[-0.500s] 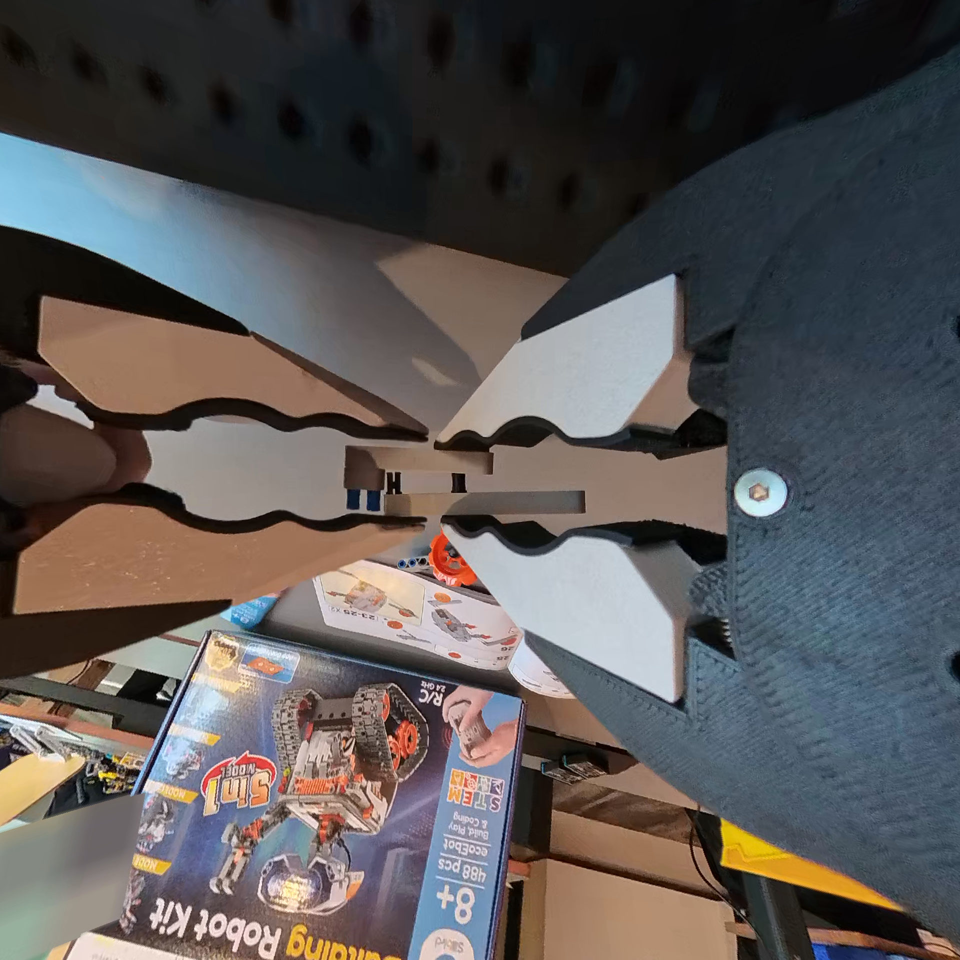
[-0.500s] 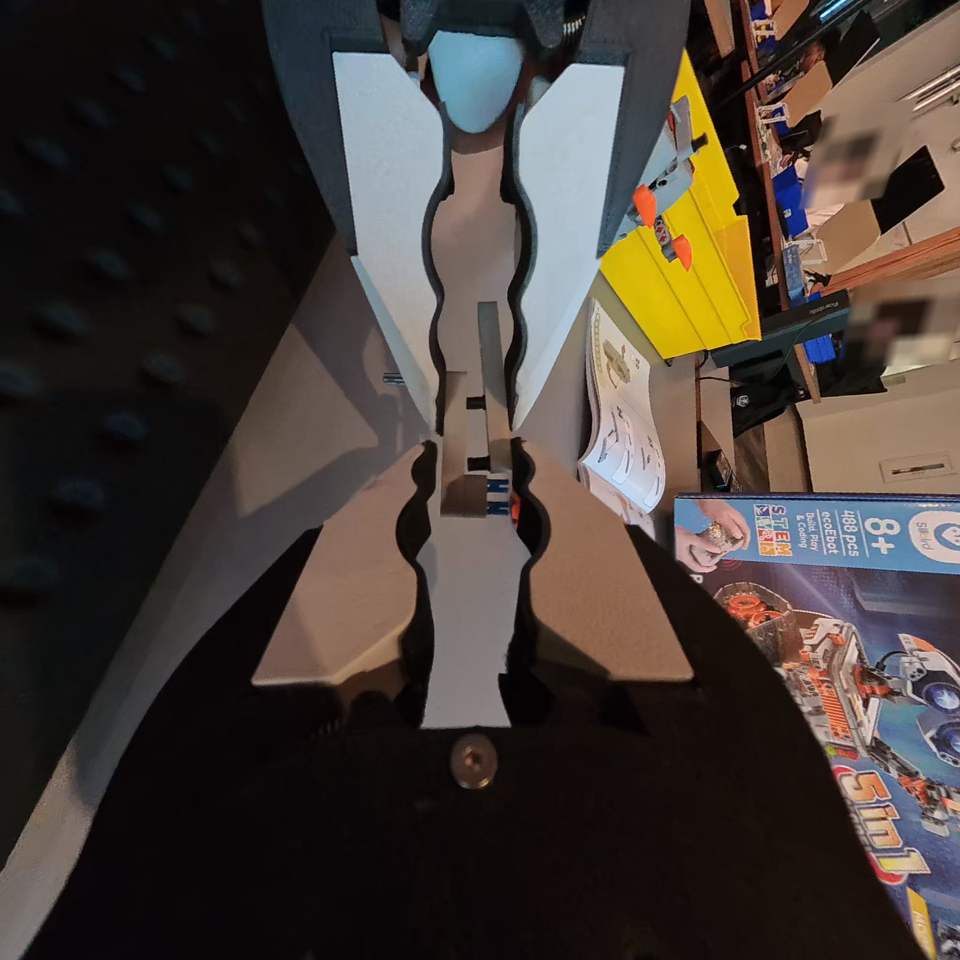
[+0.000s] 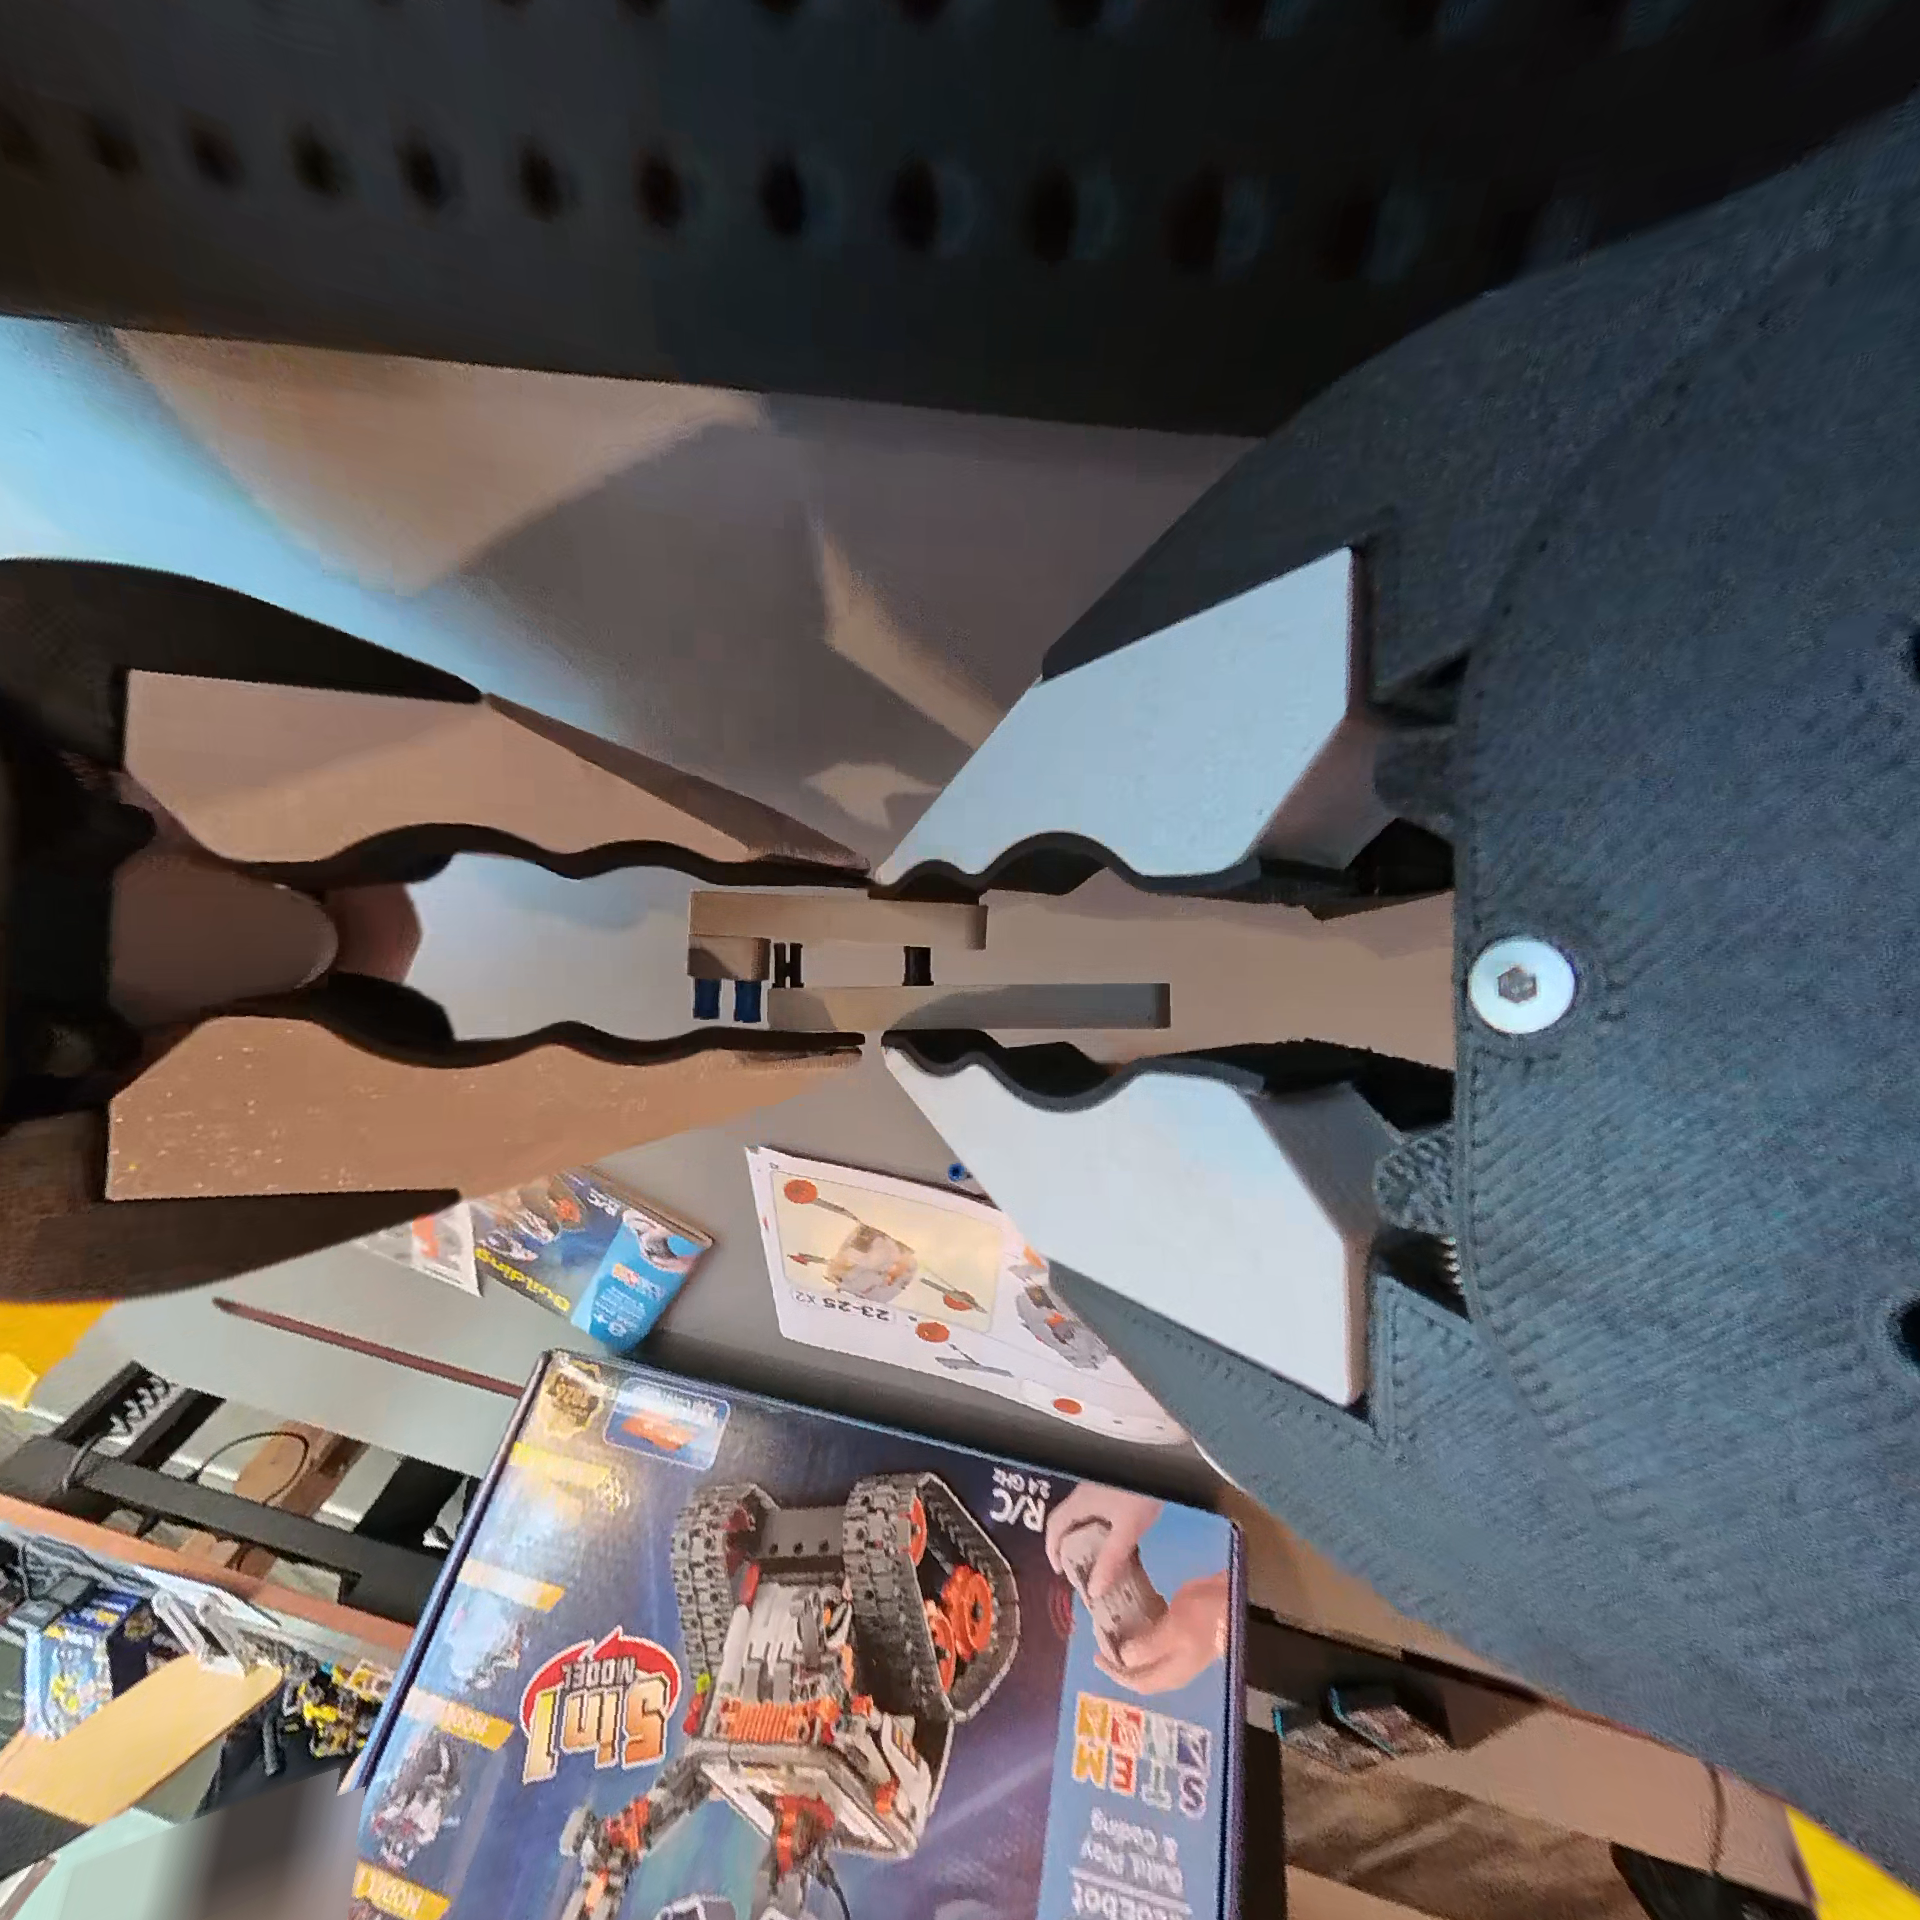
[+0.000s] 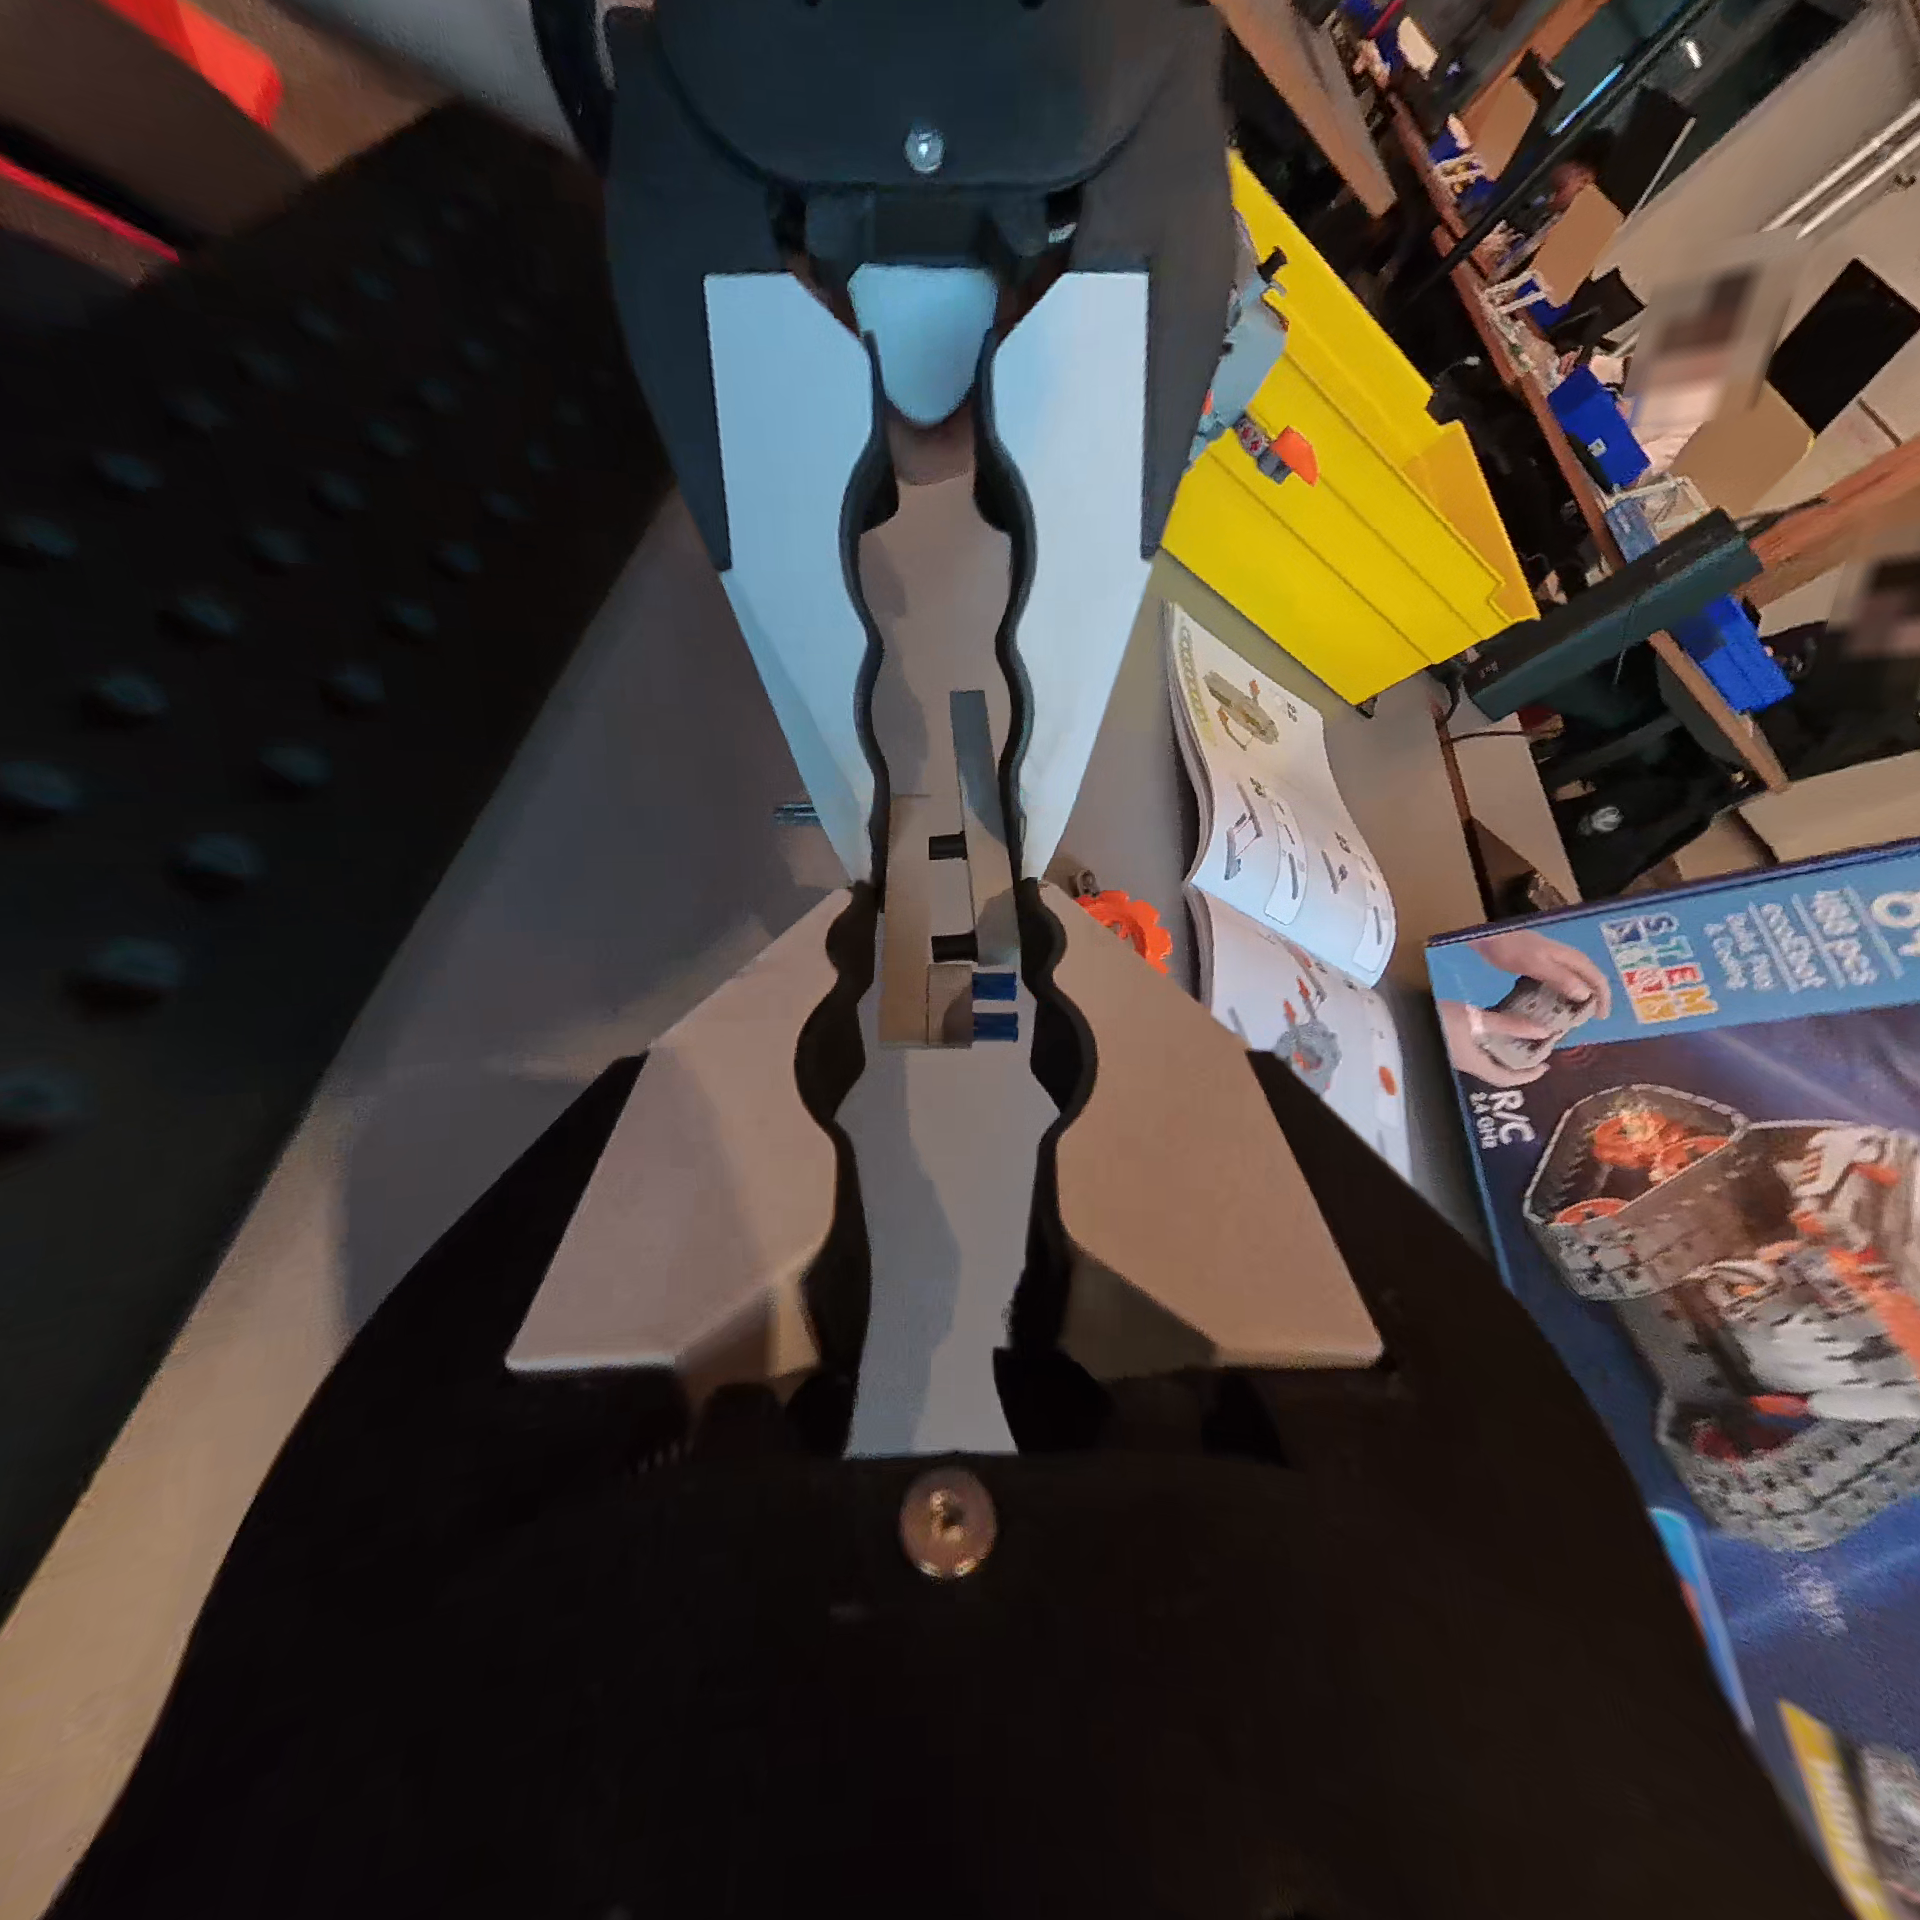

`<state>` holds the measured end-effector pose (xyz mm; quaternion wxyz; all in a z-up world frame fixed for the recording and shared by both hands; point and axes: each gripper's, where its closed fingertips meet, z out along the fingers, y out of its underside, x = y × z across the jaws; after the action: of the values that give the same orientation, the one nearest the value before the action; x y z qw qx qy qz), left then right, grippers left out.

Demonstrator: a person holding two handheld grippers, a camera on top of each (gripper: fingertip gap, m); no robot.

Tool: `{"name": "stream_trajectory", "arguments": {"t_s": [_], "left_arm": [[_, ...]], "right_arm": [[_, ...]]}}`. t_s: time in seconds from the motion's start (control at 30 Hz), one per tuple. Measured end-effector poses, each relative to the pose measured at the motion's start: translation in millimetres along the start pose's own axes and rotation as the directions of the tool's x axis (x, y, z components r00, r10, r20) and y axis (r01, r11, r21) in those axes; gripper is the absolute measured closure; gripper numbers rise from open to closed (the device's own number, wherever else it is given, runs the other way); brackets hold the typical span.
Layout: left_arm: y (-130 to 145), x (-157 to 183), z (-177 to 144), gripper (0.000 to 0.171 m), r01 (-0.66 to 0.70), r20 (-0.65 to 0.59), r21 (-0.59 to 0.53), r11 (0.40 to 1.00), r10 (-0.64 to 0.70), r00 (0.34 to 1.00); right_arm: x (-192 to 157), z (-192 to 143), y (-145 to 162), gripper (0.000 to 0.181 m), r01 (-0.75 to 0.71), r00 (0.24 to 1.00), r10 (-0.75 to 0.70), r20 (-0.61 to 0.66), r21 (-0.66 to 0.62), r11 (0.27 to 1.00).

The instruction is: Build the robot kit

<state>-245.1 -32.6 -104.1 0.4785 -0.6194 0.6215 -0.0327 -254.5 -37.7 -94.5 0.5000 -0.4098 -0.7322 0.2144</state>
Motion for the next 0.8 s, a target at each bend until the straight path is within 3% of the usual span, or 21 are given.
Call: {"name": "stream_trajectory", "arguments": {"t_s": [0.33,0.6,0.8], "left_arm": [[10,17,12,0.149,-0.013,-0.064,-0.011,1.000,0.012,0.998],[12,16,13,0.149,0.087,-0.149,0.019,0.996,-0.083,0.985],[11,19,9,0.149,0.007,-0.090,0.021,1.000,-0.005,0.996]], "right_arm": [[-20,1,24,0.149,0.018,1.000,-0.017,0.012,-0.101,0.995],[-13,0,25,0.156,-0.086,0.996,0.086,-0.017,-0.040,0.995],[-18,4,24,0.157,0.031,0.999,-0.034,-0.025,-0.092,0.995]]}}
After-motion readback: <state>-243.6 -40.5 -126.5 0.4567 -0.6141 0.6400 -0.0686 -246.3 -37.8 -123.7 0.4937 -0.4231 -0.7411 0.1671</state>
